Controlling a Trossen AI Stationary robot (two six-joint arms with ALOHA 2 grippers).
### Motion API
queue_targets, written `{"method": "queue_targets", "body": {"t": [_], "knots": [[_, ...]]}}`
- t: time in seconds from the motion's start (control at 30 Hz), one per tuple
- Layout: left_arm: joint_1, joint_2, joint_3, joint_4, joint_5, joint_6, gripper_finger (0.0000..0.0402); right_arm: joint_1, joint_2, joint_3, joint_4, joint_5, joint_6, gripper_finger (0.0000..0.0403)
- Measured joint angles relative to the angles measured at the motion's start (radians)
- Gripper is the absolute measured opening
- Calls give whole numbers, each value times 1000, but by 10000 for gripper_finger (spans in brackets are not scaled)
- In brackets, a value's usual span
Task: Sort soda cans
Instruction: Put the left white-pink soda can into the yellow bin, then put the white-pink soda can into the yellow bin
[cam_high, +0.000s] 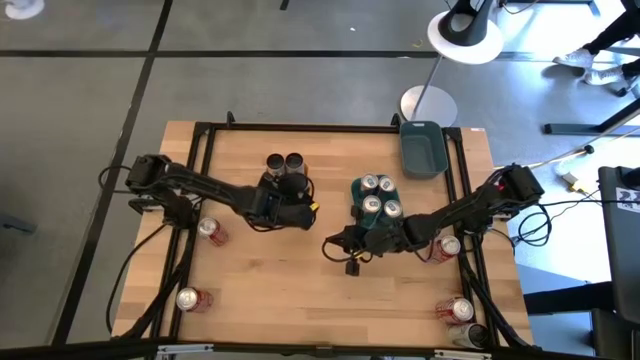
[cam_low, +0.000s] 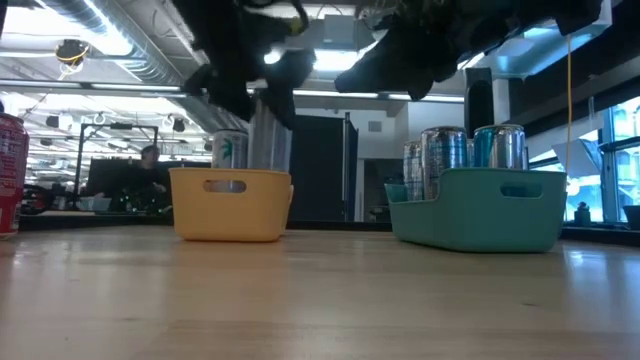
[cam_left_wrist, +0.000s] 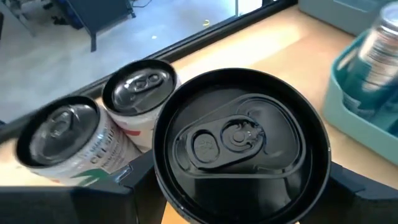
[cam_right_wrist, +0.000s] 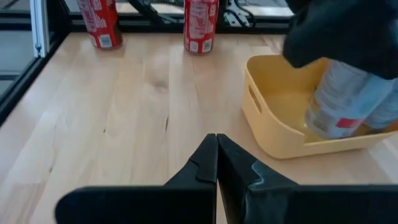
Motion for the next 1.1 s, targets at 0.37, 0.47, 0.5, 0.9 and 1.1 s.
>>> {"method": "queue_targets", "body": {"t": [0.37, 0.47, 0.5, 0.9, 1.1], "knots": [[56, -1, -137, 152, 57, -40, 255, 0, 36, -1, 51, 5, -1, 5], [57, -3, -146, 164, 57, -23, 259, 0, 46, 0, 59, 1, 0, 5], [57, -3, -147, 164, 57, -12, 262, 0, 48, 0, 53, 1, -1, 5], [59, -2, -146, 160, 61, 28, 304, 0, 49, -1, 60, 0, 0, 5], [55, -38, -106, 155, 66, 100, 323, 0, 49, -1, 60, 1, -8, 5]]}}
